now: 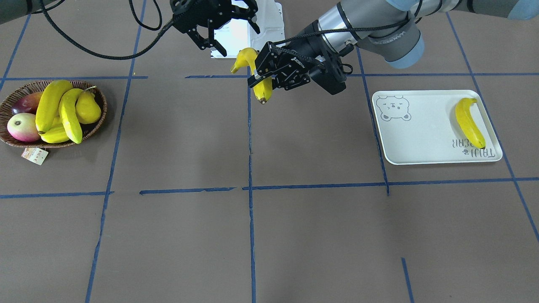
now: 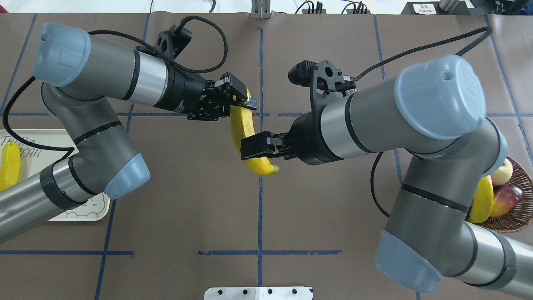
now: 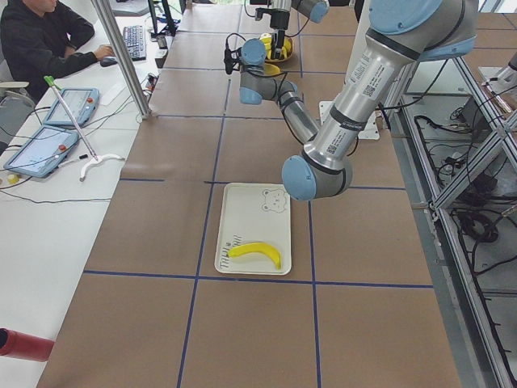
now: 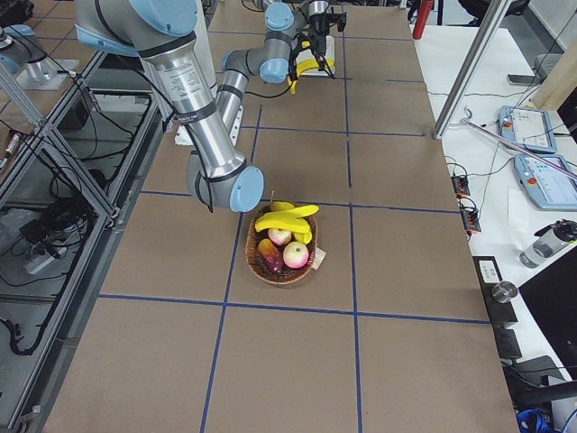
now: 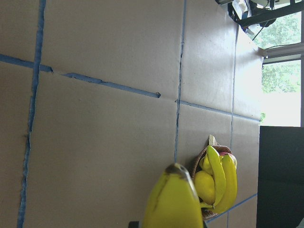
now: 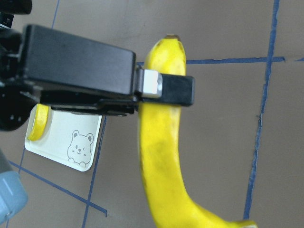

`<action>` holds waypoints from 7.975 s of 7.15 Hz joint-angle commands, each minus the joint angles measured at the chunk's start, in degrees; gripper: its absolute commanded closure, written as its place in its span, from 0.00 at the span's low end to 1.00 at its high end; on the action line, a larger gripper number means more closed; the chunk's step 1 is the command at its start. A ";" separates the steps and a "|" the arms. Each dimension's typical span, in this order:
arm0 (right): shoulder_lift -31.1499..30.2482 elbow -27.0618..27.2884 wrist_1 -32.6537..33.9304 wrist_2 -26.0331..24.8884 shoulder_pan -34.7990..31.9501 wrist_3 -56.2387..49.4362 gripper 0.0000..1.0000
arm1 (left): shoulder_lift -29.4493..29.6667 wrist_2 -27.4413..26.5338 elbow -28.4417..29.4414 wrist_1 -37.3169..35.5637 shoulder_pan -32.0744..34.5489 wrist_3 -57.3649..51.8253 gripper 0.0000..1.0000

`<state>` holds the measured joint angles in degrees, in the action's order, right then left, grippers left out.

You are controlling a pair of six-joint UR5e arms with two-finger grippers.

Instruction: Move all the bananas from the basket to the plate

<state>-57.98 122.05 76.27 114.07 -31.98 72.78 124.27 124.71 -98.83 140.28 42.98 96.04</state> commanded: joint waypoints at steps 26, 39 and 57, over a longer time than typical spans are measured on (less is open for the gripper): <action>-41.21 5.20 -0.68 6.87 -20.40 -14.50 0.00 | -30.41 19.79 10.86 4.66 31.46 -17.39 0.01; -49.25 -2.43 -0.42 5.38 -13.98 -25.14 0.01 | -26.19 19.70 9.36 4.66 26.28 -12.01 0.01; -33.65 3.12 -0.42 29.98 -32.70 -27.91 0.99 | -17.06 19.70 8.31 5.00 22.16 0.18 0.01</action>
<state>-97.61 126.44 75.86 141.54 -64.56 41.44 105.26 144.42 -89.91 144.98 66.86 93.20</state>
